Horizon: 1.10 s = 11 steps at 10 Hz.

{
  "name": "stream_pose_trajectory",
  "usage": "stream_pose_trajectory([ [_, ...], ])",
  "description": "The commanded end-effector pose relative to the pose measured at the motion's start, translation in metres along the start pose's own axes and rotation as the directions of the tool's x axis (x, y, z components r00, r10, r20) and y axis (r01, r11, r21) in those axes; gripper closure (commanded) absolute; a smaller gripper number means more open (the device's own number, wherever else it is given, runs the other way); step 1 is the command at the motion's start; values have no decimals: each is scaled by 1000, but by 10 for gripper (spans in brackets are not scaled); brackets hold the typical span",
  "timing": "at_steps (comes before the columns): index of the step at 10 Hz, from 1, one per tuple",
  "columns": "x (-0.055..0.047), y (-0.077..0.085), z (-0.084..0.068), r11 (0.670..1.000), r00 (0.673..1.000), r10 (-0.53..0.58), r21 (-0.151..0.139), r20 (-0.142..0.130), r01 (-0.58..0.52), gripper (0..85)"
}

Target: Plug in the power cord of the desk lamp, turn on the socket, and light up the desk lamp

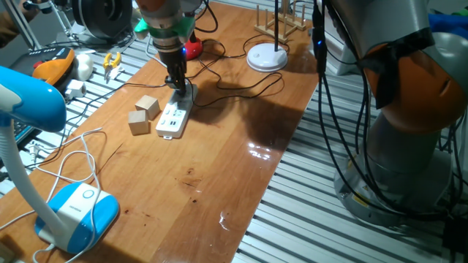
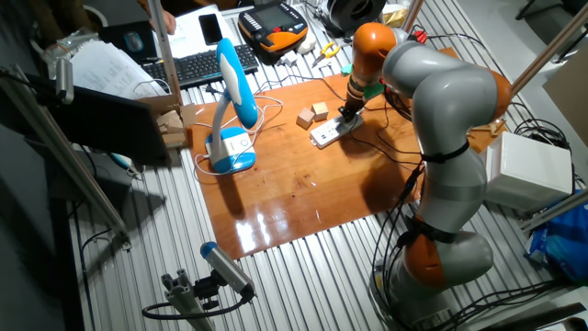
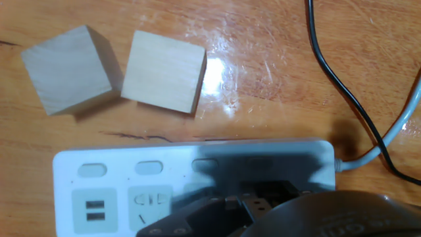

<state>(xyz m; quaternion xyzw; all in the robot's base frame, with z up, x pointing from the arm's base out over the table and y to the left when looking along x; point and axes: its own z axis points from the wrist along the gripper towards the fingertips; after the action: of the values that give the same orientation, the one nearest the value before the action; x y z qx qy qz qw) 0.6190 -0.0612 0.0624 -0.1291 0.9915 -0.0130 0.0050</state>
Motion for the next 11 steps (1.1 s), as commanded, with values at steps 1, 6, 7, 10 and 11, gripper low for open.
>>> stream_pose_trajectory([
  [1,1,0,4,1000,1000,1,1,2,-1,850],
  [6,7,-6,17,1000,999,-16,3,29,16,850],
  [7,7,-5,17,1000,999,-19,8,28,19,850],
  [10,5,-2,14,1000,1000,-12,-2,10,12,850],
  [11,4,-1,13,1000,1000,-1,-7,9,1,680],
])
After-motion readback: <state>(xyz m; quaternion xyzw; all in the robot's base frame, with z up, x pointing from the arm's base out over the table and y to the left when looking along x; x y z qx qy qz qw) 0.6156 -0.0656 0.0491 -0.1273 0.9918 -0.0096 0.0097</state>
